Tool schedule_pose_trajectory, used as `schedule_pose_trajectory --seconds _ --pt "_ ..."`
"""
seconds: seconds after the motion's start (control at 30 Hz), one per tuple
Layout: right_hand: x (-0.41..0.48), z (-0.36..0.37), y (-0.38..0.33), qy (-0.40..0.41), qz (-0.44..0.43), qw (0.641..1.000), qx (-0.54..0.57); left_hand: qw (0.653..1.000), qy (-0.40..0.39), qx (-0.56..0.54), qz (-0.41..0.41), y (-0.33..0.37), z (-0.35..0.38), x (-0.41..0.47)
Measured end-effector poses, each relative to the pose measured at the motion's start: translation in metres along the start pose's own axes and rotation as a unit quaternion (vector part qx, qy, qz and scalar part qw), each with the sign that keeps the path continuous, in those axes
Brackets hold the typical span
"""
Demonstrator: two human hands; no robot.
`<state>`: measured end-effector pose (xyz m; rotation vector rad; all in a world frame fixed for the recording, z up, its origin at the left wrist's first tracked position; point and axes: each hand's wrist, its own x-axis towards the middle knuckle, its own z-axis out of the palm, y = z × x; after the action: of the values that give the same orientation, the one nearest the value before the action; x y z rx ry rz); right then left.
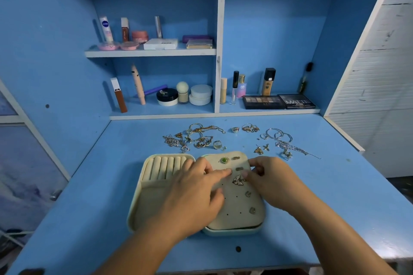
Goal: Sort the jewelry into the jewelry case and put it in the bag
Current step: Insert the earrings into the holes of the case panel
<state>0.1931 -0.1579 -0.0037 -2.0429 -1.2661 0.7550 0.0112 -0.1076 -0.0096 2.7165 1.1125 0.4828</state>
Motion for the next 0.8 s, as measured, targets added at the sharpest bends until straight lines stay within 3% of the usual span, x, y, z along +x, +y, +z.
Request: schedule_pose_trajectory --seconds 0.27,0.4,0.63,0.8 --pt "-0.002 -0.002 0.004 0.021 -0.023 0.999 0.032 0.993 0.048 -0.106 -0.003 -0.016 0.004 -0.003" --pt "-0.002 0.000 0.010 0.027 -0.015 0.999 0.024 0.990 0.109 -0.076 -0.037 -0.028 0.006 -0.009" --pt "0.000 -0.002 0.014 0.023 -0.024 0.999 0.000 0.988 0.104 -0.094 -0.060 -0.031 0.012 -0.008" --pt "0.035 -0.036 0.025 0.123 -0.053 0.978 -0.159 0.988 0.107 -0.095 -0.065 -0.031 0.012 -0.009"
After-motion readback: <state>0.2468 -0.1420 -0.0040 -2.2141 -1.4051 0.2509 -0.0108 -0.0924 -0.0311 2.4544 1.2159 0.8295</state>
